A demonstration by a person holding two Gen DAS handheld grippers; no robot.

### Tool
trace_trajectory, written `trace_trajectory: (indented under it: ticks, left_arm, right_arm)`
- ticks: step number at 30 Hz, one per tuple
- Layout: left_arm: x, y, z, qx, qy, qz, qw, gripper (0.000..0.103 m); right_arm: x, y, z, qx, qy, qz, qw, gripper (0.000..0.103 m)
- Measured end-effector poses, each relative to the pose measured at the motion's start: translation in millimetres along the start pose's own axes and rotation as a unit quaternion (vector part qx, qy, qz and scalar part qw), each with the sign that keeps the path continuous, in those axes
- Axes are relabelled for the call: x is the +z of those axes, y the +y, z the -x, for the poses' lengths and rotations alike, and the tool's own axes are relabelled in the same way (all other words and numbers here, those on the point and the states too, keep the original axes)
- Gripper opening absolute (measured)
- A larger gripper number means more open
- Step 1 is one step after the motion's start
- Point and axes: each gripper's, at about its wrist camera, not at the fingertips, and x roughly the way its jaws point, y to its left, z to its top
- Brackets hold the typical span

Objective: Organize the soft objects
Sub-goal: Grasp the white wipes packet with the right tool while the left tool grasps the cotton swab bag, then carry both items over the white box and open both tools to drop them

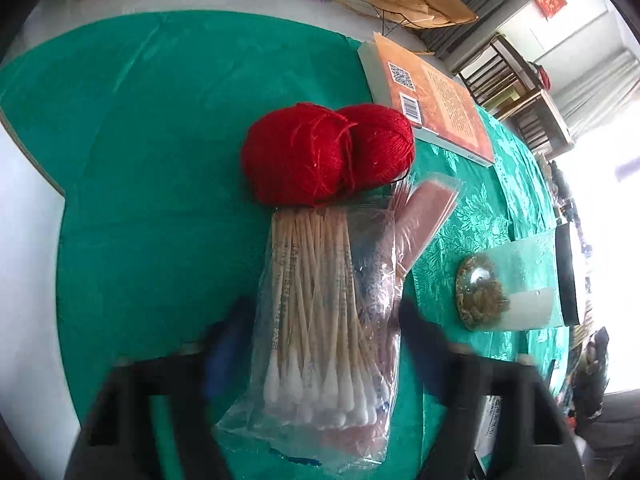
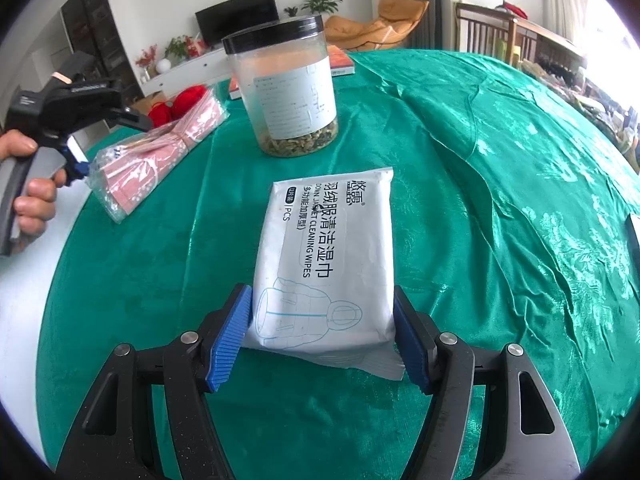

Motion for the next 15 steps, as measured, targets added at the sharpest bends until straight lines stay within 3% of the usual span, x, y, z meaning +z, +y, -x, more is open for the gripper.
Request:
trace_trajectory:
  ticks: [1,4,8,11,13,15]
  left_arm:
    - [-4,4,5,-0.014,-0.007,0.015,0.9998,0.043]
    - [-16,5,27,0.002,-0.030,0.008,0.9995,0.033]
    - [-46,-6,70,0.021,-0.067,-0.032,0.9970,0.033]
    - [-62,-6,94,0.020,-0.082,-0.037,0.9957,0.033]
    - [-75,-4,107,0.018,-0.091,-0.036,0.9950,0.033]
    - [-84,-4,117,0.025,-0.100,-0.042,0.9938,0.033]
  right_arm:
    - [0,-3,1,0.002,0.002,-0.002,1.000,0.069]
    - [4,-21,3,0.016,0.007,-0.042,0.999,0.066]
    - [36,-55,-12,0.029,0.000,-0.082,0.996,0.065]
    - [72,-69,-30,0.042,-0.011,-0.063,0.997,0.066]
    - [89,-73,-45,0.041,0.011,-0.046,0.998,0.069]
    - [103,-78,-63,0.034,0.064,-0.053,0.996,0.074]
